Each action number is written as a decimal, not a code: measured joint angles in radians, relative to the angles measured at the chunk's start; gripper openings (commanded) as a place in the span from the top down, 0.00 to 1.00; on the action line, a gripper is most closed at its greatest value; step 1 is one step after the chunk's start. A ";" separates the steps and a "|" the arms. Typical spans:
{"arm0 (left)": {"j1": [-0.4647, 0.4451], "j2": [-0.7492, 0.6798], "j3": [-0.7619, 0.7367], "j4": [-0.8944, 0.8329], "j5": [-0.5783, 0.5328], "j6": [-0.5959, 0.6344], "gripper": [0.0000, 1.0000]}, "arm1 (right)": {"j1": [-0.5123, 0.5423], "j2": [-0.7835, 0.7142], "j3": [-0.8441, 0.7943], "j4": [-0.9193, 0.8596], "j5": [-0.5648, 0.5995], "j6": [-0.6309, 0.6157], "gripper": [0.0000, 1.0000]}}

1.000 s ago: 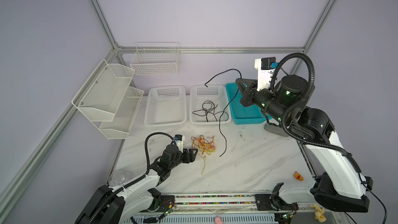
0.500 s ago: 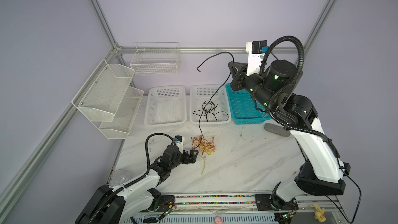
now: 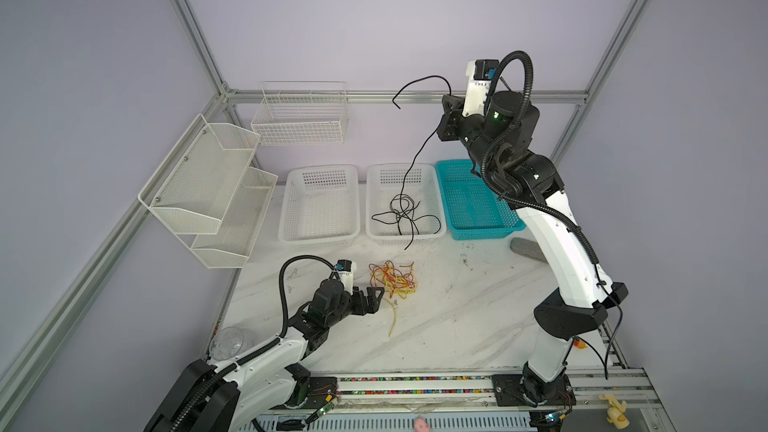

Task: Untangle the cables
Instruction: 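Lift the black wire high with the right gripper to draw it free, then lower the black wire toward the white basket with the right gripper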

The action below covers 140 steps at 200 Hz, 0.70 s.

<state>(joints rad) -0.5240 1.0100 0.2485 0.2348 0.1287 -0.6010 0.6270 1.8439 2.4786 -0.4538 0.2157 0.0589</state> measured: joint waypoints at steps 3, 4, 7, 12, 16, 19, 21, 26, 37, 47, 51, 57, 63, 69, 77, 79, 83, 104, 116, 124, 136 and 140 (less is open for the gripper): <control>0.000 0.000 0.000 0.002 0.001 0.000 0.00 | -0.004 0.006 0.004 0.004 -0.003 0.002 1.00; 0.000 0.000 0.000 0.003 0.002 0.000 0.00 | -0.006 0.009 0.007 0.006 -0.005 0.003 1.00; 0.000 0.001 0.000 0.005 0.002 -0.001 0.00 | -0.009 0.014 0.012 0.010 -0.006 0.003 1.00; 0.000 0.002 0.000 0.011 0.003 -0.005 0.00 | -0.014 0.024 0.019 0.019 -0.013 0.006 1.00; 0.000 0.003 0.000 0.013 0.004 -0.006 0.00 | -0.017 0.031 0.025 0.026 -0.016 0.007 1.00; 0.000 0.004 0.000 0.016 0.005 -0.007 0.00 | -0.018 0.035 0.029 0.029 -0.018 0.007 1.00; 0.000 0.004 0.000 0.017 0.006 -0.007 0.00 | -0.019 0.039 0.032 0.032 -0.020 0.008 1.00; 0.000 0.007 0.000 0.020 0.006 -0.008 0.00 | -0.022 0.047 0.036 0.041 -0.024 0.008 1.00; 0.000 0.013 0.000 0.027 0.009 -0.008 0.00 | -0.027 0.063 0.045 0.058 -0.031 0.010 1.00; 0.000 0.017 0.000 0.031 0.011 -0.009 0.00 | -0.030 0.078 0.051 0.075 -0.037 0.011 1.00; 0.000 0.017 0.000 0.032 0.011 -0.009 0.00 | -0.032 0.085 0.053 0.082 -0.039 0.011 1.00; 0.000 0.018 0.000 0.034 0.013 -0.009 0.01 | -0.033 0.095 0.055 0.088 -0.041 0.011 1.00; 0.000 0.018 0.000 0.035 0.013 -0.009 0.00 | -0.034 0.104 0.057 0.093 -0.043 0.010 1.00; 0.000 0.018 0.000 0.035 0.013 -0.009 0.00 | -0.036 0.115 0.057 0.099 -0.046 0.011 1.00; 0.000 0.018 0.000 0.035 0.013 -0.009 0.00 | -0.041 0.130 0.059 0.103 -0.049 0.010 1.00; 0.000 0.018 0.000 0.036 0.013 -0.009 0.00 | -0.043 0.134 0.059 0.103 -0.050 0.010 1.00; 0.000 0.018 0.000 0.036 0.013 -0.009 0.00 | -0.045 0.141 0.059 0.105 -0.052 0.011 1.00; 0.000 0.018 0.000 0.037 0.014 -0.009 0.00 | -0.068 0.181 0.059 0.108 -0.058 0.011 1.00; 0.000 0.018 0.000 0.037 0.014 -0.009 0.00 | -0.080 0.203 0.059 0.108 -0.063 0.011 1.00; 0.000 0.018 0.000 0.037 0.014 -0.009 0.00 | -0.089 0.216 0.058 0.108 -0.066 0.012 1.00; 0.000 0.018 0.000 0.037 0.015 -0.008 0.00 | -0.096 0.232 0.058 0.108 -0.069 0.015 1.00; 0.000 0.018 0.000 0.037 0.015 -0.009 0.00 | -0.099 0.237 0.056 0.109 -0.070 0.015 1.00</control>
<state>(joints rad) -0.5240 1.0275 0.2485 0.2722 0.1440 -0.6098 0.5278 2.0811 2.5347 -0.3450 0.1455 0.0742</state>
